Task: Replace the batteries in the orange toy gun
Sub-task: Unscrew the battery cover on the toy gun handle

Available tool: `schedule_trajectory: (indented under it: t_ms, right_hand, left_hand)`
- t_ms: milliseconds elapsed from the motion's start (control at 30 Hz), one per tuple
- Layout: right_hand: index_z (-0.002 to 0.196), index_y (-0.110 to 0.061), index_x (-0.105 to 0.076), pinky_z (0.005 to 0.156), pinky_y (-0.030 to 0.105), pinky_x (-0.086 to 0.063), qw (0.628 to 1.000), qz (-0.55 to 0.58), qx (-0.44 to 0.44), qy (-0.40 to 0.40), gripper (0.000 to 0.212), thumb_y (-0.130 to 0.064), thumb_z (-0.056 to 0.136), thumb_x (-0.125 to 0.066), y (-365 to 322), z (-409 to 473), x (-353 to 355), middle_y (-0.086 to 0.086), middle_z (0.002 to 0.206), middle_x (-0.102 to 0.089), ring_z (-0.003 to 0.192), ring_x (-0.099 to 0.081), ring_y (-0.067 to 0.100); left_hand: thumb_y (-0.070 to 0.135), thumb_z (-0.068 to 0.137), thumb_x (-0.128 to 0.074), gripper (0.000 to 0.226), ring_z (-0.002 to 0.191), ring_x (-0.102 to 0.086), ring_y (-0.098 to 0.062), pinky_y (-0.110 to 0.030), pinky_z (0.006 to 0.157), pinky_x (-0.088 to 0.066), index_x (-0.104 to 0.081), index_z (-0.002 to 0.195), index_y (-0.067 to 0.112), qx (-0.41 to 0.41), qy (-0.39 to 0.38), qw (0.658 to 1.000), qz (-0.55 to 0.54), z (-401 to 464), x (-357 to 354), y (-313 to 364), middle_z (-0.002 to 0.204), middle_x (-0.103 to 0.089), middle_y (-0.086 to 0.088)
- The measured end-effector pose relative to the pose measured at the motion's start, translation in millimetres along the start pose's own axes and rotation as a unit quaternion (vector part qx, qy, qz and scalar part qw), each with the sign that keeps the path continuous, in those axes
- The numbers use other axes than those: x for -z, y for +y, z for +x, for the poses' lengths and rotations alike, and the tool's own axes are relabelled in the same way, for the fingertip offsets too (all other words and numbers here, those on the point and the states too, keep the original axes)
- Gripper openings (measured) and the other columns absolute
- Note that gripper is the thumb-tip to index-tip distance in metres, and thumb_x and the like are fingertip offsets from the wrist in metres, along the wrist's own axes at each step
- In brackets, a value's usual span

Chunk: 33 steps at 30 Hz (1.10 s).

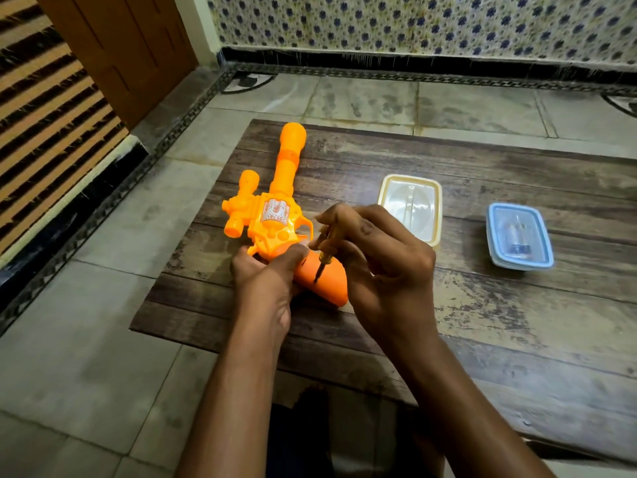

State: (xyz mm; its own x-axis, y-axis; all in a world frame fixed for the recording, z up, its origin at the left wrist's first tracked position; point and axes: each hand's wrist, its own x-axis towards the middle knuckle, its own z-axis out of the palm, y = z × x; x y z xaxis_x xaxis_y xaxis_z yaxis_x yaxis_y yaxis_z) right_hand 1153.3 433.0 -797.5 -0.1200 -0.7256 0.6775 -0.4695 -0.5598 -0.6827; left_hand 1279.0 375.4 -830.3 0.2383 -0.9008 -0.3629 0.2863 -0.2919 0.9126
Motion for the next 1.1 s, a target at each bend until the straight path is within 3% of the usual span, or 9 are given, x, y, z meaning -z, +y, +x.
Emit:
schedule_trajectory:
  t_ms: [67, 167, 267, 433, 567, 733, 833, 933, 1100]
  right_hand:
    - [0.117, 0.003, -0.072, 0.077, 0.037, -0.059, 1.0, 0.023, 0.002, -0.016, 0.044, 0.027, 0.081, -0.064, 0.3, 2.0, 0.3, 0.007, 0.105, -0.071, 0.095, -0.072, 0.018]
    - [0.121, 0.003, -0.07, 0.081, 0.035, -0.059, 0.998, 0.034, 0.008, -0.042, 0.05, 0.03, 0.08, -0.062, -3.7, 1.5, -3.4, 0.01, 0.105, -0.073, 0.097, -0.072, 0.018]
    - [0.119, 0.004, -0.071, 0.08, 0.038, -0.058, 0.998, 0.034, 0.015, -0.041, 0.036, 0.019, 0.087, -0.068, -4.2, 1.3, -5.8, 0.011, 0.102, -0.071, 0.095, -0.071, 0.02]
    - [0.115, 0.002, -0.074, 0.072, 0.04, -0.054, 1.0, 0.005, 0.017, -0.003, 0.034, 0.016, 0.084, -0.074, -1.5, 0.1, -9.7, 0.013, 0.099, -0.066, 0.091, -0.067, 0.025]
    - [0.116, 0.002, -0.073, 0.077, 0.035, -0.058, 0.999, 0.029, 0.017, -0.006, 0.039, 0.024, 0.083, -0.068, -4.1, -1.0, -11.6, 0.01, 0.101, -0.071, 0.093, -0.071, 0.019]
    - [0.118, 0.004, -0.071, 0.082, 0.038, -0.061, 0.997, 0.067, -0.009, -0.028, 0.048, 0.029, 0.079, -0.059, -3.8, 3.6, -7.7, 0.003, 0.106, -0.071, 0.097, -0.072, 0.013]
    - [0.116, 0.006, -0.07, 0.084, 0.036, -0.059, 0.996, 0.071, -0.007, -0.054, 0.044, 0.03, 0.081, -0.061, -7.4, 1.5, -9.1, 0.007, 0.105, -0.072, 0.098, -0.072, 0.016]
    - [0.118, 0.005, -0.07, 0.077, 0.044, -0.058, 0.997, 0.065, -0.001, -0.051, 0.034, 0.019, 0.086, -0.068, -9.2, -2.1, -11.3, 0.014, 0.103, -0.068, 0.096, -0.071, 0.025]
    - [0.114, 0.005, -0.073, 0.073, 0.038, -0.057, 1.0, 0.017, 0.013, 0.008, 0.03, 0.016, 0.086, -0.073, -5.8, -1.5, -14.2, 0.017, 0.097, -0.066, 0.092, -0.071, 0.024]
  left_hand:
    - [0.019, 0.038, -0.084, 0.091, 0.095, -0.074, -0.039, -0.06, 0.081, -0.061, -0.062, 0.125, 0.0, 0.001, 0.005, 1.0, 0.006, -0.4, -0.3, 1.0, 0.109, -0.074, -0.022]
    - [0.001, 0.053, -0.085, 0.068, 0.073, -0.072, -0.027, -0.048, 0.07, -0.059, -0.064, 0.117, -0.006, 0.016, -0.003, 1.0, 0.008, 2.6, 0.8, 1.3, 0.09, -0.074, -0.015]
    - [-0.009, 0.063, -0.084, 0.044, 0.054, -0.065, -0.012, -0.036, 0.06, -0.055, -0.065, 0.101, 0.002, 0.016, -0.004, 1.0, 0.003, 4.6, -0.5, -0.1, 0.068, -0.069, -0.002]
    - [0.007, 0.057, -0.087, 0.072, 0.061, -0.065, -0.017, -0.039, 0.065, -0.056, -0.06, 0.122, -0.009, 0.02, 0.001, 1.0, -0.007, 3.1, -0.9, 1.1, 0.087, -0.069, -0.013]
    - [-0.001, 0.069, -0.088, 0.066, 0.058, -0.063, -0.015, -0.037, 0.062, -0.055, -0.057, 0.126, -0.01, 0.028, 0.02, 0.999, -0.001, 4.9, 0.2, -0.7, 0.081, -0.067, -0.01]
    - [0.012, 0.048, -0.088, 0.086, 0.077, -0.069, -0.029, -0.057, 0.071, -0.062, -0.059, 0.127, -0.004, 0.02, 0.017, 1.0, -0.008, -2.7, -1.2, 5.2, 0.107, -0.071, -0.03]
    - [0.003, 0.054, -0.085, 0.078, 0.075, -0.069, -0.028, -0.044, 0.064, -0.059, -0.059, 0.127, -0.005, 0.029, 0.011, 0.999, -0.007, -5.4, -0.8, 9.2, 0.104, -0.072, -0.027]
    - [-0.013, 0.073, -0.077, 0.048, 0.07, -0.071, -0.023, -0.044, 0.07, -0.06, -0.062, 0.117, -0.001, 0.032, 0.009, 0.999, 0.001, -6.0, -1.4, 9.4, 0.092, -0.071, -0.017]
    - [0.019, 0.05, -0.087, 0.08, 0.083, -0.074, -0.03, -0.058, 0.078, -0.062, -0.062, 0.123, 0.0, 0.017, 0.02, 1.0, 0.0, -8.2, -2.2, 11.3, 0.106, -0.074, -0.024]
